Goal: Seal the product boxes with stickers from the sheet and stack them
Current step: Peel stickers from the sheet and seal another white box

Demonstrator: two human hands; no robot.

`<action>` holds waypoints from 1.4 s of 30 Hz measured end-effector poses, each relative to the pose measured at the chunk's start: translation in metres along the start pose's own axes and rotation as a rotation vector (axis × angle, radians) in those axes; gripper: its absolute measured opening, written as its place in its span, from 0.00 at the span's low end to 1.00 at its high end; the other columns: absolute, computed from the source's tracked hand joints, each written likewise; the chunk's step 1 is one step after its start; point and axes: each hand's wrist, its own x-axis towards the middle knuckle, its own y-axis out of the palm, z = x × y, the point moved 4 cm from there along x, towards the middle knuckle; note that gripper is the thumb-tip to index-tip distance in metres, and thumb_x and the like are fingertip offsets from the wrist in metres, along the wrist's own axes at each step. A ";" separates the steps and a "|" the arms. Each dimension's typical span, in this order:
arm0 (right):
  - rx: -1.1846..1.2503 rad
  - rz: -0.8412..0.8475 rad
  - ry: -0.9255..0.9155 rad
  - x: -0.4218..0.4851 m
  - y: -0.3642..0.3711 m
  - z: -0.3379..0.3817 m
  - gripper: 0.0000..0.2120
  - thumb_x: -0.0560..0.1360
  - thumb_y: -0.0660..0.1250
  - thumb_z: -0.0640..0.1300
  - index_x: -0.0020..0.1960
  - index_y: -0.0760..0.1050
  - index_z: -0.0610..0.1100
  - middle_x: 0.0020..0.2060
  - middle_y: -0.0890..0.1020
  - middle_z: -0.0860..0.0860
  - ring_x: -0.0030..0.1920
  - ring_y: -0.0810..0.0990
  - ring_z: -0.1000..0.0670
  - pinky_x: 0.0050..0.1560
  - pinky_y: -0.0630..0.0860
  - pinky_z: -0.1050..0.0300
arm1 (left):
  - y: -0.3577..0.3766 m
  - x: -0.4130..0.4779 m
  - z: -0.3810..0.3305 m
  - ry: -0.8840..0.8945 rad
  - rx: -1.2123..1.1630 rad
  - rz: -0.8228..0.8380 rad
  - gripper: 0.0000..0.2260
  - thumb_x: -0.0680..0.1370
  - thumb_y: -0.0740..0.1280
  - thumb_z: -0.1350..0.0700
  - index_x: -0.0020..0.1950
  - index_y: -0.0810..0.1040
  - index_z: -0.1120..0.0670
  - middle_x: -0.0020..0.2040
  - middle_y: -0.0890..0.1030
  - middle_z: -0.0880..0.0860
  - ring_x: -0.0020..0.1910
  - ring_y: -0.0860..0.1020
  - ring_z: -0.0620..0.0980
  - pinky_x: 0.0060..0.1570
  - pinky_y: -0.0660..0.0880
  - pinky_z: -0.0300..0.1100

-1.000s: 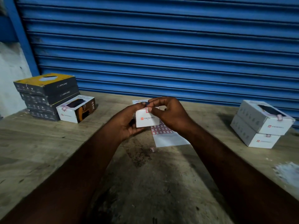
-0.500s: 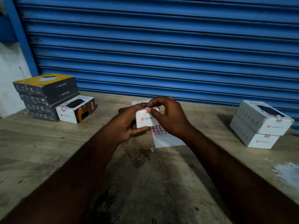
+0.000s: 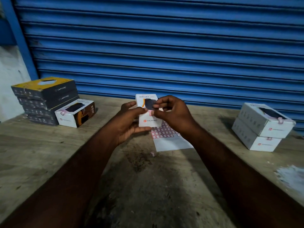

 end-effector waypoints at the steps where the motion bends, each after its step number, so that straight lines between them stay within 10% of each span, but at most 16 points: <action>1: 0.108 -0.001 0.074 0.000 -0.001 -0.001 0.16 0.66 0.76 0.28 0.48 0.76 0.42 0.41 0.83 0.50 0.40 0.81 0.59 0.43 0.79 0.65 | 0.001 0.000 0.000 0.022 0.000 -0.003 0.24 0.78 0.69 0.63 0.72 0.67 0.53 0.62 0.79 0.62 0.54 0.83 0.60 0.43 0.83 0.58; 11: 0.439 -0.140 0.504 -0.014 0.002 -0.011 0.19 0.66 0.65 0.24 0.29 0.64 0.44 0.31 0.78 0.43 0.28 0.80 0.48 0.21 0.70 0.65 | 0.010 0.002 0.007 0.083 0.074 -0.001 0.27 0.77 0.69 0.68 0.69 0.63 0.47 0.61 0.80 0.59 0.52 0.84 0.58 0.45 0.83 0.56; 23: 0.466 -0.189 0.355 -0.010 0.006 -0.020 0.15 0.73 0.71 0.32 0.37 0.68 0.46 0.33 0.80 0.47 0.33 0.80 0.49 0.27 0.73 0.63 | 0.006 0.004 0.010 -0.030 0.059 -0.037 0.24 0.77 0.70 0.60 0.72 0.68 0.55 0.61 0.80 0.62 0.54 0.82 0.60 0.39 0.83 0.54; 31: -0.097 -0.110 -0.127 -0.011 0.011 -0.020 0.08 0.70 0.77 0.46 0.46 0.79 0.49 0.39 0.77 0.56 0.32 0.72 0.62 0.37 0.65 0.66 | -0.002 -0.001 0.005 -0.016 0.104 -0.090 0.12 0.80 0.67 0.55 0.63 0.77 0.55 0.53 0.82 0.60 0.50 0.82 0.55 0.40 0.84 0.50; 37: -0.185 0.032 -0.230 -0.009 0.001 -0.017 0.13 0.70 0.75 0.38 0.50 0.77 0.49 0.47 0.78 0.49 0.33 0.73 0.57 0.36 0.72 0.61 | 0.000 -0.004 0.001 -0.003 0.131 -0.091 0.04 0.80 0.65 0.55 0.50 0.79 0.52 0.46 0.82 0.57 0.47 0.83 0.55 0.38 0.84 0.47; 42: 0.010 -0.080 -0.136 -0.004 0.003 -0.031 0.16 0.71 0.75 0.40 0.55 0.76 0.51 0.58 0.79 0.48 0.52 0.81 0.50 0.52 0.81 0.50 | 0.004 -0.003 -0.001 0.102 0.163 -0.107 0.10 0.83 0.61 0.49 0.61 0.74 0.52 0.51 0.82 0.56 0.50 0.84 0.56 0.47 0.83 0.53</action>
